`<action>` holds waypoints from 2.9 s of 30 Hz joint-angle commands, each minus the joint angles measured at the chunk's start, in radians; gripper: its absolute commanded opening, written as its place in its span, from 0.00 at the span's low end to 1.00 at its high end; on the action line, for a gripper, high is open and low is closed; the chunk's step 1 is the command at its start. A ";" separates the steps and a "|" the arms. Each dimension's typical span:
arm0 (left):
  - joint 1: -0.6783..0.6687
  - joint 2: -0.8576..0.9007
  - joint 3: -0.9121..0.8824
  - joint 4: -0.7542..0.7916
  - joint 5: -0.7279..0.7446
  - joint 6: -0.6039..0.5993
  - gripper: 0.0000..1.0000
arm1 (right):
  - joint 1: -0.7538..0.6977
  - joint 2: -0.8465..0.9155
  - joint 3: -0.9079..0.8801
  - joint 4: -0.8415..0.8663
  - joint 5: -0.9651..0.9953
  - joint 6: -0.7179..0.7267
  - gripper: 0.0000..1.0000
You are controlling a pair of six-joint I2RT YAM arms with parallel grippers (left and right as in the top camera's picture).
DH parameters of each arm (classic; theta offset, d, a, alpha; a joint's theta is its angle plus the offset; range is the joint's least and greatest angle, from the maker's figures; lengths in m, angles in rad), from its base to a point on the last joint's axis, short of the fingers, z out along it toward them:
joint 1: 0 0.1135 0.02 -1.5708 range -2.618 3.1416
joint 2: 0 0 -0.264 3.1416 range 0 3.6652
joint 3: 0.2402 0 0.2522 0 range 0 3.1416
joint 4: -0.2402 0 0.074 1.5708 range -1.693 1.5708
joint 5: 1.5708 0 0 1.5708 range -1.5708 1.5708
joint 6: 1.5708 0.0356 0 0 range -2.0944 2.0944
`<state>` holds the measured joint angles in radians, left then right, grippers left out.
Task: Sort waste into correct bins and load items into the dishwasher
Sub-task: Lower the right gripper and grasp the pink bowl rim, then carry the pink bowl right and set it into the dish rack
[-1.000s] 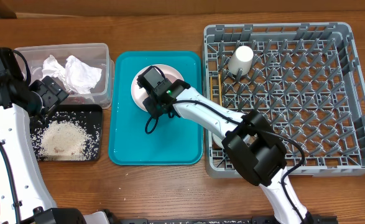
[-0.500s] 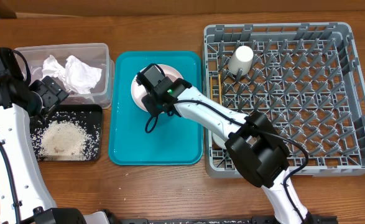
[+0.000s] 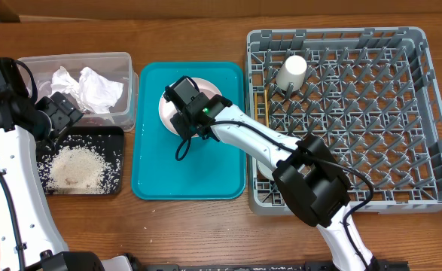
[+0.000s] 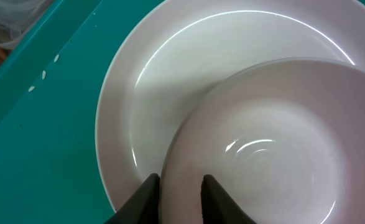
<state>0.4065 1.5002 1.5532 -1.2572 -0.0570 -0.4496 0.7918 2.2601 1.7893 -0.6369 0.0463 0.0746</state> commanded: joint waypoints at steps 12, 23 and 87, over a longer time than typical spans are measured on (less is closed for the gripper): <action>-0.002 0.005 0.014 0.002 -0.002 0.008 1.00 | -0.003 -0.091 0.058 -0.013 -0.007 0.004 0.04; -0.002 0.005 0.014 0.002 -0.002 0.008 1.00 | -0.113 -0.332 0.104 -0.141 -0.294 0.080 0.04; -0.002 0.005 0.014 0.001 -0.002 0.008 1.00 | -1.089 -0.402 -0.455 -0.175 -1.241 0.029 0.27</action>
<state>0.4065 1.5009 1.5532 -1.2575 -0.0570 -0.4496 -0.2741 1.8729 1.3350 -0.7898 -1.2469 0.1089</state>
